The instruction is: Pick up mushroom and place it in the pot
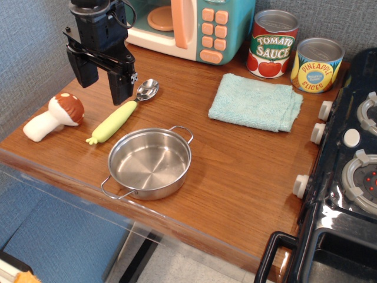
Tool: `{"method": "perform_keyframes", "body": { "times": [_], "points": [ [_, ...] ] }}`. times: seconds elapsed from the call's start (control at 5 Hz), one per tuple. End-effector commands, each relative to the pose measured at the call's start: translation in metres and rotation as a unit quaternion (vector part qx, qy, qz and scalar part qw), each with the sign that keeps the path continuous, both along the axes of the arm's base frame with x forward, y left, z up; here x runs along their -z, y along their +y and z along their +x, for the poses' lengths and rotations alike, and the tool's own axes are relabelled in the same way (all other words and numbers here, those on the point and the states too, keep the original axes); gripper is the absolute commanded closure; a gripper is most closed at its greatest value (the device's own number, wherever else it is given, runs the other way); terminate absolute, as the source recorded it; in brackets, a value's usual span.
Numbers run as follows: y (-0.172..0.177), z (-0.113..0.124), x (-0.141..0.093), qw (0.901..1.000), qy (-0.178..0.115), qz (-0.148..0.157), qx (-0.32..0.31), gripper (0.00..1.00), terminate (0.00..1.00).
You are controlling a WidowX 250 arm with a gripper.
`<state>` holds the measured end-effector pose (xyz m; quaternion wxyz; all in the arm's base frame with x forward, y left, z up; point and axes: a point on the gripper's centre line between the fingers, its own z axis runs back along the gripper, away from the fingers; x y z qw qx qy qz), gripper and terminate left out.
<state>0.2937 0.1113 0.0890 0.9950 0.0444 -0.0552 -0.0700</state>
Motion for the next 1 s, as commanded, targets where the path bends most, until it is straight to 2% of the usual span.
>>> {"method": "perform_keyframes", "body": {
  "times": [0.0,0.2,0.4,0.6,0.8],
  "points": [
    [0.000,0.000,0.000,1.0000,0.000,0.000,0.000,0.00,0.00],
    [0.021,-0.006,-0.002,0.9989,-0.006,-0.040,0.023,0.00,0.00],
    [0.051,-0.013,-0.002,0.9978,-0.004,-0.052,0.041,0.00,0.00],
    [0.085,-0.016,-0.004,0.9977,-0.006,-0.037,0.056,0.00,0.00],
    [0.096,-0.014,0.010,0.9980,0.010,-0.024,0.057,0.00,0.00]
  ]
}}
